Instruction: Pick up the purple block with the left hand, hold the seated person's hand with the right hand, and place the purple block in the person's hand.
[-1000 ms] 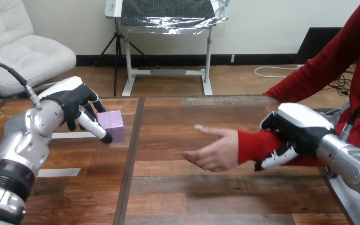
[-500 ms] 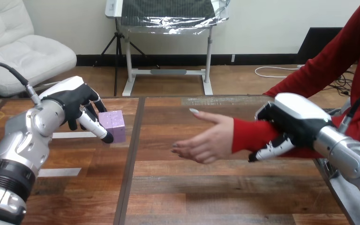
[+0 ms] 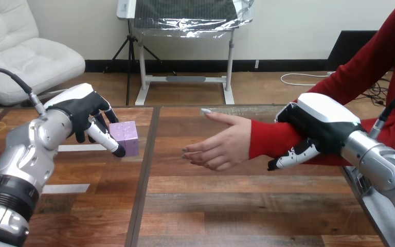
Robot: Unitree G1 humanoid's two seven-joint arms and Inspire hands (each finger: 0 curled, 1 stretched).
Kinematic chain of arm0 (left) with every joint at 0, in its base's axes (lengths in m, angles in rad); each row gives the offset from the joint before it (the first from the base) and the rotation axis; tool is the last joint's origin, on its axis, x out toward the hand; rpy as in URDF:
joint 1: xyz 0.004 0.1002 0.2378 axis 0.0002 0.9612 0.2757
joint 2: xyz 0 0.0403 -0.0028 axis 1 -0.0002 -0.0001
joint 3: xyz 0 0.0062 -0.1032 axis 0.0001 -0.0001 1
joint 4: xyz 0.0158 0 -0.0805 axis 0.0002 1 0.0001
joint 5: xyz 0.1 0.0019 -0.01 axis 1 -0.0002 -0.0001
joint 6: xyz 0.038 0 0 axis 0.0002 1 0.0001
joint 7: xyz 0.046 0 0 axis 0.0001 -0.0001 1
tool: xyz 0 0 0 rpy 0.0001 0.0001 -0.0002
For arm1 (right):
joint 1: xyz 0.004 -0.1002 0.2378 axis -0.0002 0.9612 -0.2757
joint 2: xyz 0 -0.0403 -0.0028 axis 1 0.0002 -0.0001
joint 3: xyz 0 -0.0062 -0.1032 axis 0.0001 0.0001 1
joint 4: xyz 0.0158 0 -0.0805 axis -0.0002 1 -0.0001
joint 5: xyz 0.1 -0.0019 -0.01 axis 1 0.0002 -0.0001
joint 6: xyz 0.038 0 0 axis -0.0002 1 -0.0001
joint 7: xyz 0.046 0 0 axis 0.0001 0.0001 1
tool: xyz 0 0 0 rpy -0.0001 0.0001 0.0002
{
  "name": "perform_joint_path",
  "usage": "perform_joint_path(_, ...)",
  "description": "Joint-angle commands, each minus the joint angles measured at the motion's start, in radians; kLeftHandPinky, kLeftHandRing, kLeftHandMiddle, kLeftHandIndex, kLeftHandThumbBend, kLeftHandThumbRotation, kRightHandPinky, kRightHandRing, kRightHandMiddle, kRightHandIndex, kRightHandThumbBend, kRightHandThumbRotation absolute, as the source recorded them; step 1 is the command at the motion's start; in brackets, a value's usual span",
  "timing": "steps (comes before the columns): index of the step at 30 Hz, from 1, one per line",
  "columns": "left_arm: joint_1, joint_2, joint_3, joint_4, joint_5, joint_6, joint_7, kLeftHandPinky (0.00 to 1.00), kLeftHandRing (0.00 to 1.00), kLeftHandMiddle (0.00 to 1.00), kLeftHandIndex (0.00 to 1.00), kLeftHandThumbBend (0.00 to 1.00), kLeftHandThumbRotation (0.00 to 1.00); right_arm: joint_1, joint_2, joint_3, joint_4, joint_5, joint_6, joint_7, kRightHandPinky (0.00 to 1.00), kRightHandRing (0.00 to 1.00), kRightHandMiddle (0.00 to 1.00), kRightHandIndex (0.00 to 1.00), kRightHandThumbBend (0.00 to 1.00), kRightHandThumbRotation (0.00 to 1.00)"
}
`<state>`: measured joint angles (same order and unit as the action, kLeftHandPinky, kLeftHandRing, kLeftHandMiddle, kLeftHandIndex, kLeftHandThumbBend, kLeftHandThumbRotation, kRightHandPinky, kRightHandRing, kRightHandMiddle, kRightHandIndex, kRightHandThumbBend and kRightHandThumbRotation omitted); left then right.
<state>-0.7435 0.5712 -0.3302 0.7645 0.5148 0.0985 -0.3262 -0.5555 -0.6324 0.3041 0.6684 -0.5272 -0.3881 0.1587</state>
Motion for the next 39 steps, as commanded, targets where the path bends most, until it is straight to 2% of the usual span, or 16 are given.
perform_joint_path(1,-0.051,-0.012,0.023,-0.028,-0.011,-0.021,0.026,0.28,0.35,0.43,0.46,0.73,0.0,-0.042,-0.039,-0.053,-0.059,0.019,0.011,0.001,0.22,0.24,0.3,0.3,0.84,0.2)
perform_joint_path(12,-0.056,-0.039,0.046,-0.02,-0.051,-0.027,0.04,0.29,0.35,0.43,0.46,0.72,0.0,-0.047,-0.029,-0.05,-0.061,0.02,0.022,0.013,0.23,0.26,0.32,0.32,0.84,0.21)
perform_joint_path(25,-0.089,-0.088,0.044,0.02,-0.055,-0.037,0.077,0.34,0.4,0.47,0.46,0.71,0.0,-0.061,-0.01,-0.037,-0.055,0.014,0.033,0.026,0.26,0.29,0.34,0.33,0.84,0.24)
perform_joint_path(33,-0.116,-0.121,0.045,0.055,-0.056,-0.047,0.099,0.33,0.39,0.46,0.44,0.73,0.0,-0.063,0.0,-0.031,-0.066,0.01,0.042,0.032,0.3,0.33,0.37,0.36,0.84,0.25)
perform_joint_path(39,-0.136,-0.143,0.045,0.086,-0.057,-0.069,0.111,0.32,0.39,0.45,0.44,0.74,0.0,-0.064,0.011,-0.031,-0.077,0.016,0.044,0.035,0.29,0.31,0.35,0.34,0.84,0.24)
